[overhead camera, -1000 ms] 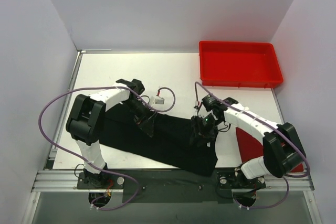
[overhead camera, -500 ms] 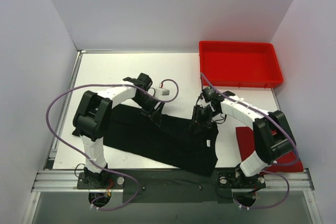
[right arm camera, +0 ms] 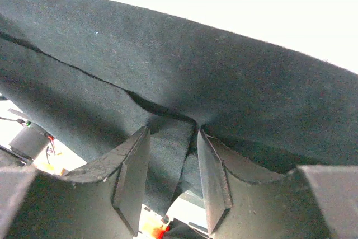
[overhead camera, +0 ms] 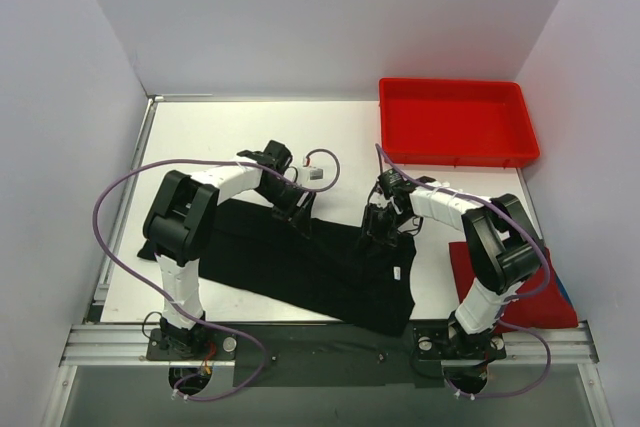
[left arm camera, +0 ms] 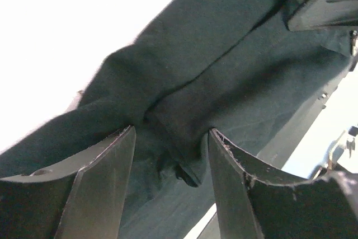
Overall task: Fold and stack the t-shirts
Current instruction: Fold the other side of the tshirt into a rectangle
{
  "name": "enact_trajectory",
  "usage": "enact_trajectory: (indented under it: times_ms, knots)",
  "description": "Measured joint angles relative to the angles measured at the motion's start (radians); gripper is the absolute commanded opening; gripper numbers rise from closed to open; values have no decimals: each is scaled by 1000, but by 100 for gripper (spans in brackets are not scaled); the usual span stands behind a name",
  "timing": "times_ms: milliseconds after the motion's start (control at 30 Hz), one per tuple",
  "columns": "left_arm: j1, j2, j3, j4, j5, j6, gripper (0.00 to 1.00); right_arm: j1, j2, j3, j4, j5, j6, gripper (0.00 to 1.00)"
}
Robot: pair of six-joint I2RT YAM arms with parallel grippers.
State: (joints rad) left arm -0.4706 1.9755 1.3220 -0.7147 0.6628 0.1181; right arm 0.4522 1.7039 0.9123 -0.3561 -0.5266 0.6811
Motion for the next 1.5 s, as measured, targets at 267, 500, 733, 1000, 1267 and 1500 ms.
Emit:
enact_trajectory:
  times_ms: [267,500,733,1000,1267,1500]
  knots:
    - [8,-3,1,-97,143,80,71,0,20,-1,6,-8,-2,0]
    - [47,-15,1,-39,155,27,71,0,22,13,0,-5,-14,0]
    - [35,1,6,19,109,-29,68,7,-67,24,-22,31,-53,0]
    - [0,35,9,47,71,-42,48,14,-196,49,-23,77,-99,0]
    - [-5,35,11,80,83,-64,0,-7,-211,27,-21,132,-126,0]
    - [-9,2,-33,151,90,-84,0,-20,-231,-22,23,172,-130,0]
